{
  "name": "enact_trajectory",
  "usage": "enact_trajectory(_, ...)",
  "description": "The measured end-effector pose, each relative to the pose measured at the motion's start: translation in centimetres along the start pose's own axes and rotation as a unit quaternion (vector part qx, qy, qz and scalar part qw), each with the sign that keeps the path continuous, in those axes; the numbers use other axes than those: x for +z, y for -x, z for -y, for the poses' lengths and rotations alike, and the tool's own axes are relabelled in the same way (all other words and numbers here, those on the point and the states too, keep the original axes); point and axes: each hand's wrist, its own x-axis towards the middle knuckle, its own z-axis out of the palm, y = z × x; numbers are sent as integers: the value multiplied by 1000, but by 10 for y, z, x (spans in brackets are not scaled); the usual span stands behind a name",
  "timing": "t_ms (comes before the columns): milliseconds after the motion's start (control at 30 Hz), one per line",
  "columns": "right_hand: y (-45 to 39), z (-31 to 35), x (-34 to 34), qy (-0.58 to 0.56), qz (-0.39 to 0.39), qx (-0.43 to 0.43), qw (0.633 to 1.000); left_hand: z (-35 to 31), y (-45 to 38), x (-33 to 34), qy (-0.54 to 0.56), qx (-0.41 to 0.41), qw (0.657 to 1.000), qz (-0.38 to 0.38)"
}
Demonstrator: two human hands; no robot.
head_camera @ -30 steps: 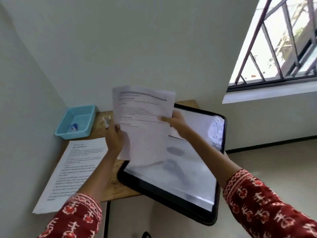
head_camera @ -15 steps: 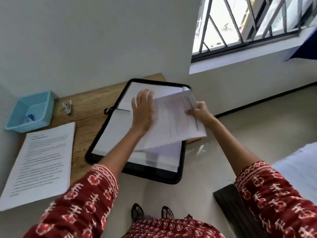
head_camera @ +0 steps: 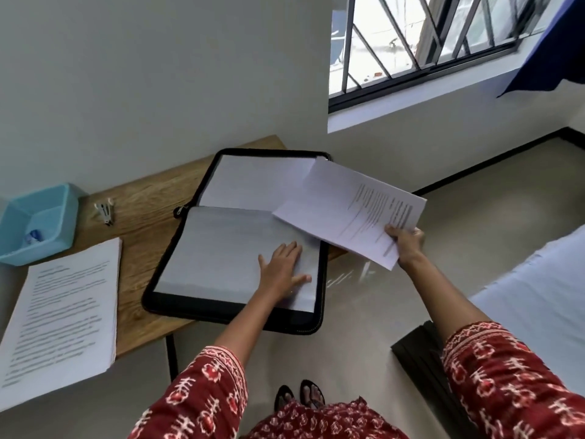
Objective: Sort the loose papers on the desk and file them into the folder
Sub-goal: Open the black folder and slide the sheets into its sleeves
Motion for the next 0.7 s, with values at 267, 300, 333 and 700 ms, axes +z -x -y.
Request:
enact_trajectory(267,-4,10,-16,-20,-51,-7,998,-19,-14,-15,44,-45,986,-153)
enact_trajectory(300,-6,13,-20,-27,-61,-11,998,-19,-17,-15,41,-42,987,-147)
enact_trajectory(333,-6,15,-25,-31,-67,-13,997,-19,-19,-14,44,-43,989,-135)
enact_trajectory(700,8,25,-85,62,66,23,996,-14,-21,-17,177,-124,974,-75)
